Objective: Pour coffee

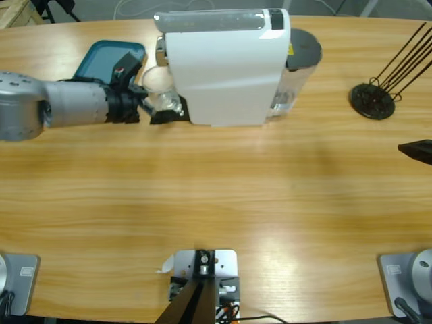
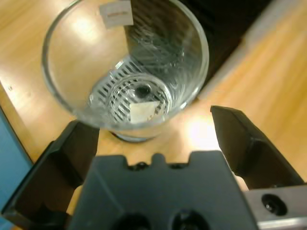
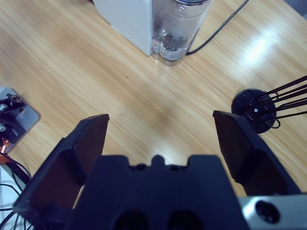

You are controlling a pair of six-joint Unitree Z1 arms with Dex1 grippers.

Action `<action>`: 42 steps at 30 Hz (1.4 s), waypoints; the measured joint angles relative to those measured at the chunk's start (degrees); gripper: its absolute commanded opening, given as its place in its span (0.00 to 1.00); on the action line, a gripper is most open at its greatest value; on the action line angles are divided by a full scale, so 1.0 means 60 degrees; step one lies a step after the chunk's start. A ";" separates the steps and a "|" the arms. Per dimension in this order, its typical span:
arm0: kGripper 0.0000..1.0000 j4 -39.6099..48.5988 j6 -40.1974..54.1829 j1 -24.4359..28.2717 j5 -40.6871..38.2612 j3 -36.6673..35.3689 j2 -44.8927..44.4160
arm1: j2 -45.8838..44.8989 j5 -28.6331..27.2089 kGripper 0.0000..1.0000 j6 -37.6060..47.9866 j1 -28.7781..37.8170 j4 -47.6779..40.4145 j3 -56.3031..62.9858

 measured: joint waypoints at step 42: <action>0.94 0.9743 0.0046 0.0187 0.2075 -0.1314 -0.8434 | 0.4934 0.1871 0.00 -0.0656 -0.0634 0.2170 -0.5305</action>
